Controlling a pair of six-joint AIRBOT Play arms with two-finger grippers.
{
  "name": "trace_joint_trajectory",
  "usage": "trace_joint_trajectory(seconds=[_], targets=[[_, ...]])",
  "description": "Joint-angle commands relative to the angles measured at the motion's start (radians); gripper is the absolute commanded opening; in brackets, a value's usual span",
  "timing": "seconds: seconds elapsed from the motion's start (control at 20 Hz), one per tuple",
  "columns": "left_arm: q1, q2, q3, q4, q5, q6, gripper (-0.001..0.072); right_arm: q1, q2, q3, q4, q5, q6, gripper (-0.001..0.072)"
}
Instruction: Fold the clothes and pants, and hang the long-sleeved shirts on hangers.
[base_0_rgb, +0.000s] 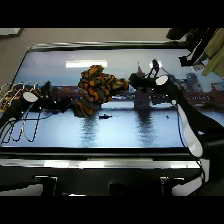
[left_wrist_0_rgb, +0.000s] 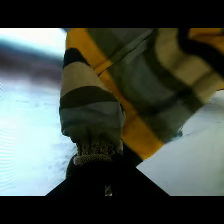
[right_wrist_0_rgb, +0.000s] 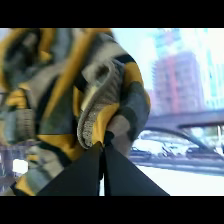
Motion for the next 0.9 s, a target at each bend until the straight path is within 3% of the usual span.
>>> trace_joint_trajectory(seconds=[0.0, 0.1, 0.35, 0.65, 0.85], targets=[[0.001, 0.070, 0.280, 0.142, -0.083, -0.001, 0.0024, -0.040, 0.212, 0.049, -0.196, 0.035, 0.077, 0.0027], [0.001, 0.137, 0.496, 0.217, -0.088, -0.013, 0.0024, -0.087, 0.345, 0.136, -0.251, 0.085, 0.087, 0.0027], [0.001, 0.359, 0.891, 0.473, -0.087, -0.174, 0.0024, -0.158, 0.663, 0.361, -0.435, 0.269, 0.087, 0.0027], [0.001, 0.700, 0.876, 0.755, -0.093, -0.365, 0.0025, -0.158, 1.019, 0.393, -0.681, 0.391, 0.193, 0.0027], [0.001, 0.771, 0.843, 0.750, -0.142, -0.387, 0.0026, -0.158, 1.073, 0.393, -0.712, 0.375, 0.268, 0.0027]])
